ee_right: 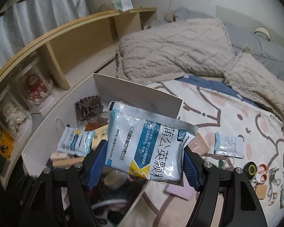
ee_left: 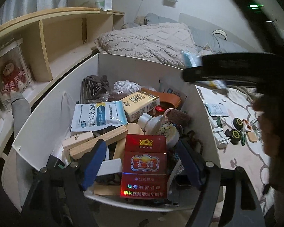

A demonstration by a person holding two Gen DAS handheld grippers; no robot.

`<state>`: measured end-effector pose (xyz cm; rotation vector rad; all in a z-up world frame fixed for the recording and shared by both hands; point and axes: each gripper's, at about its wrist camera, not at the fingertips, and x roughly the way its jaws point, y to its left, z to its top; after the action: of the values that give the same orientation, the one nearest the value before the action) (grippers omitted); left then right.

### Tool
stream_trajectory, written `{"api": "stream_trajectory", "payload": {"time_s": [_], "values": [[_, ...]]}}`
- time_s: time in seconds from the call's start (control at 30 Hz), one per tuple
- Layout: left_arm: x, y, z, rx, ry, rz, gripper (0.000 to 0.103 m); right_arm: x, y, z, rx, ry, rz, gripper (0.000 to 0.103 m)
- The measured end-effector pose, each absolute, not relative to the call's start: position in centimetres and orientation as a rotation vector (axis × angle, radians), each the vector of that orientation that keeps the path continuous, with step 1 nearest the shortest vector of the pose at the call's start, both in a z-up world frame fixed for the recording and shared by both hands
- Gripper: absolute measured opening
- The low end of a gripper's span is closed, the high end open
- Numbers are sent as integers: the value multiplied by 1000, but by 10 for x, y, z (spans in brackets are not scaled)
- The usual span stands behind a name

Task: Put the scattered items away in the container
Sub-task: 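Carry the red pack and white sachet over the white box with both tools, then release the red pack into the box with the left tool while the right tool drops the sachet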

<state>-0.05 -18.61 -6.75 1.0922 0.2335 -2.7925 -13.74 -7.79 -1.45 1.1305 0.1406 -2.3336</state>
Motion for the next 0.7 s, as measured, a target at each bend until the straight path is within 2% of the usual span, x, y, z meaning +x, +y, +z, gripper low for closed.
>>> {"api": "stream_trajectory", "payload": {"time_s": [0.43, 0.5, 0.53, 0.57, 0.7], "values": [[13, -193, -52, 1007, 197, -2824, 78, -205, -134, -52, 1356, 61, -2292, 74], [12, -194, -54, 1014, 212, -2825, 78, -210, -138, -56, 1375, 42, -2289, 81], [12, -193, -54, 1019, 211, -2827, 78, -211, -139, -58, 1378, 40, -2286, 91], [11, -193, -55, 1021, 207, -2828, 78, -211, -140, -58, 1371, 41, -2287, 96], [11, -190, -57, 1025, 201, -2829, 78, -206, -136, -52, 1327, 26, -2301, 100]]}}
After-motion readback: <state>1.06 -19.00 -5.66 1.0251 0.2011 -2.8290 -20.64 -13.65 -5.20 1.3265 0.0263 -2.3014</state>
